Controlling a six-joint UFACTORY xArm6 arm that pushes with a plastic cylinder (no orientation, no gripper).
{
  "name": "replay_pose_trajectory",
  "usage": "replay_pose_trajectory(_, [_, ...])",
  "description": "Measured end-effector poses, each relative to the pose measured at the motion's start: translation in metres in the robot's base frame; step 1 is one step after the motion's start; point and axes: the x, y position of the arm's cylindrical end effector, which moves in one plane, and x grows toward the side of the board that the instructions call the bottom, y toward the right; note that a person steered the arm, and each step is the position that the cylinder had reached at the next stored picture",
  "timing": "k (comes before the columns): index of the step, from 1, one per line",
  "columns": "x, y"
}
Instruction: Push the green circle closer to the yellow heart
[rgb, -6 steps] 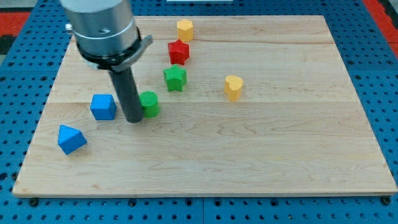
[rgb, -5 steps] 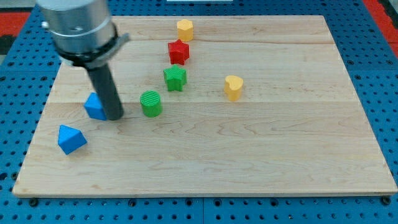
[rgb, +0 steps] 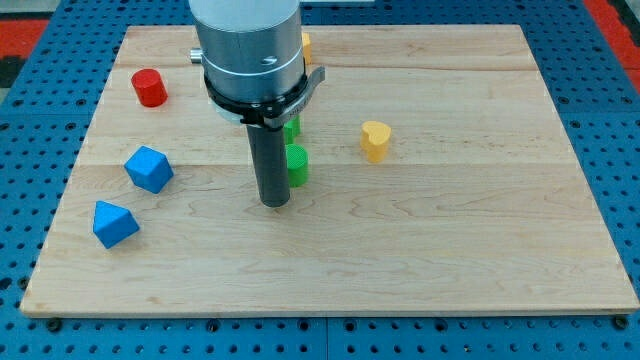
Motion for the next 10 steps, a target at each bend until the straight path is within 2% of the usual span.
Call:
replay_pose_trajectory(6, [0.003,0.0])
replay_pose_trajectory(7, [-0.003,-0.015])
replay_pose_trajectory(8, [-0.035,-0.079])
replay_pose_trajectory(9, [-0.027,0.0])
replay_pose_trajectory(10, [-0.03,0.111])
